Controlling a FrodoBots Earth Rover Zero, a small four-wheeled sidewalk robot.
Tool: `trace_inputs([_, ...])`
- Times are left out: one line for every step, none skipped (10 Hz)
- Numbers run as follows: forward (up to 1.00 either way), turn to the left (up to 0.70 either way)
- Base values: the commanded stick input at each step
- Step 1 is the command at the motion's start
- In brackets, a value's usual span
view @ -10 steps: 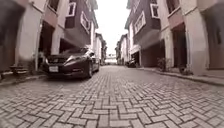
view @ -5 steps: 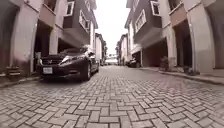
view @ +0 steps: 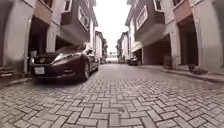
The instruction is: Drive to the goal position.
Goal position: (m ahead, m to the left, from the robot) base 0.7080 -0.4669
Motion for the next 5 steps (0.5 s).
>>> trace_inputs([0.70, 0.00])
trace_inputs([0.70, 0.00])
trace_inputs([0.70, 0.00])
trace_inputs([0.70, 0.00])
trace_inputs([0.70, 0.00])
